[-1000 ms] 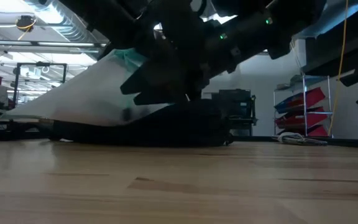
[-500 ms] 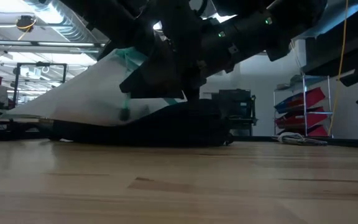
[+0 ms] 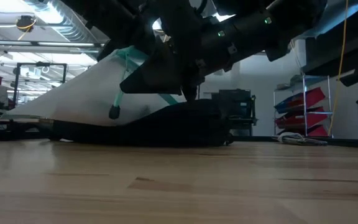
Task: Unpack backpack
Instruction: Close the blue zip bag
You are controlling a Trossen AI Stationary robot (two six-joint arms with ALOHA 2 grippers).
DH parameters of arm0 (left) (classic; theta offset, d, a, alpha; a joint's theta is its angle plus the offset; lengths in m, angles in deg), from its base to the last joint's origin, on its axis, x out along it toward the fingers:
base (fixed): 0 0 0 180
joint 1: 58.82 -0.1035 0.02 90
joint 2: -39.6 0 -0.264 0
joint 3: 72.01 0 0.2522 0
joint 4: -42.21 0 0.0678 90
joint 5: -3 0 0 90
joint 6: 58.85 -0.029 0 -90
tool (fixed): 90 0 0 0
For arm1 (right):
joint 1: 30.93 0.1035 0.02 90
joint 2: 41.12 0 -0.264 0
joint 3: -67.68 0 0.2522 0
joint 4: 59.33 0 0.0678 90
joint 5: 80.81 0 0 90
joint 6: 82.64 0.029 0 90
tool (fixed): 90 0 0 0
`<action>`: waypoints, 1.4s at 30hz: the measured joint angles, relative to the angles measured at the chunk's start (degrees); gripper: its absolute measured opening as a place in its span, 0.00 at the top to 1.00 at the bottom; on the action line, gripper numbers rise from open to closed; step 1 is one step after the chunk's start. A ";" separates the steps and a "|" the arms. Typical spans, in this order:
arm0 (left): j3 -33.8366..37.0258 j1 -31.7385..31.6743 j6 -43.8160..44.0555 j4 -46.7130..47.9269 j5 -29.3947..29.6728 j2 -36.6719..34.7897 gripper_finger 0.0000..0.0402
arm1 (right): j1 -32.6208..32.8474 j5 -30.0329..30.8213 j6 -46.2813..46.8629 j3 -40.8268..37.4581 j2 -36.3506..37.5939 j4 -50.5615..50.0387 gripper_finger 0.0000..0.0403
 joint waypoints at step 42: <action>0.04 -0.02 -0.31 -0.81 -0.07 0.26 0.99 | -0.06 -1.14 -6.55 0.31 -4.85 4.05 0.98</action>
